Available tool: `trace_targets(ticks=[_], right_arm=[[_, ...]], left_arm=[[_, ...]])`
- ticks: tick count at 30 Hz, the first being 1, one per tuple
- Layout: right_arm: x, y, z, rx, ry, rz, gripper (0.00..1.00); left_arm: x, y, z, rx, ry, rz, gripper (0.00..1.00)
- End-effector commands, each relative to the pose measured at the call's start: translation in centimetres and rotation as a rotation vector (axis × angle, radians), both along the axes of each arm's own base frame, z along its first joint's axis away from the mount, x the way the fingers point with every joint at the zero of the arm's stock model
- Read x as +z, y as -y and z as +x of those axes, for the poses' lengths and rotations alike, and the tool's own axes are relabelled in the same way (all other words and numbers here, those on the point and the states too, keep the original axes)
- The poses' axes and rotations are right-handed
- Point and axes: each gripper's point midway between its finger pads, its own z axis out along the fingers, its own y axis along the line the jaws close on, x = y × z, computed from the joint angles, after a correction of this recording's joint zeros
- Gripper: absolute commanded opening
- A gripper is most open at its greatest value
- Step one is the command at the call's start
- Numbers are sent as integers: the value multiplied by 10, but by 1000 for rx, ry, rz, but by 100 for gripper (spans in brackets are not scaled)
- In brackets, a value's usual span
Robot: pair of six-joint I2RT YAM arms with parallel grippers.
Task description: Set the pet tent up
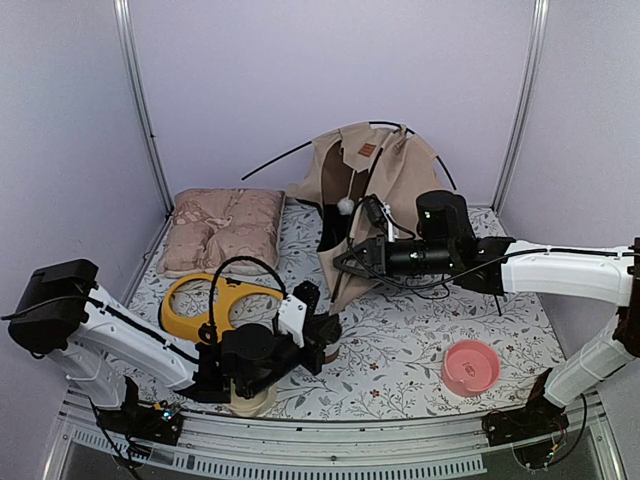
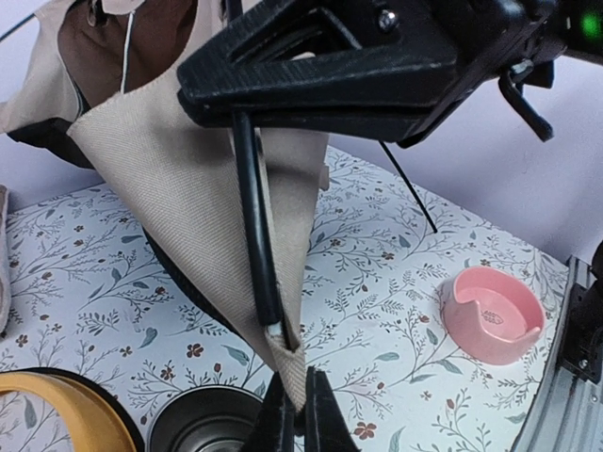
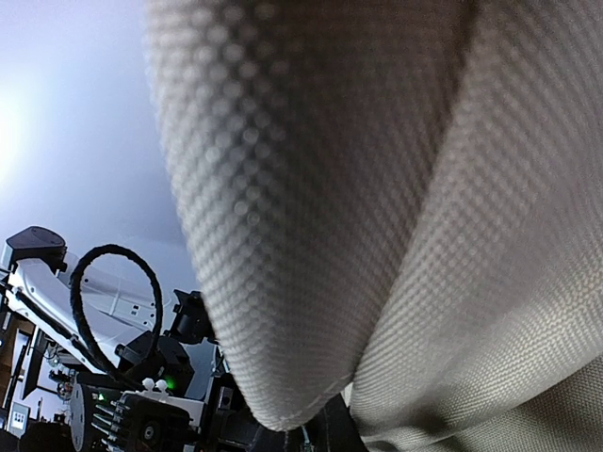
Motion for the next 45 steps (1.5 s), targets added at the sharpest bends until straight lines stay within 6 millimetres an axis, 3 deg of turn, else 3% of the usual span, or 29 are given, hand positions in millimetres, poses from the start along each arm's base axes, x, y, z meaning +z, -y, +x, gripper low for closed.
trace_targets(ticks=[1,17,30,45], right_arm=[[78,46,90,-355,190,167,0],[59,60,86,-386,169,137,0],[46,57,84,-368,148,120,0],[18,51,77,-329,106,73,0]], left_arm=[[-70,11,-74,-269,-60,249,0],[-58,6,-70,-258,-65,214,0],[-45,6,-67,-264,-62,188,0],[-34,11,-58,-255,-41,221,0]])
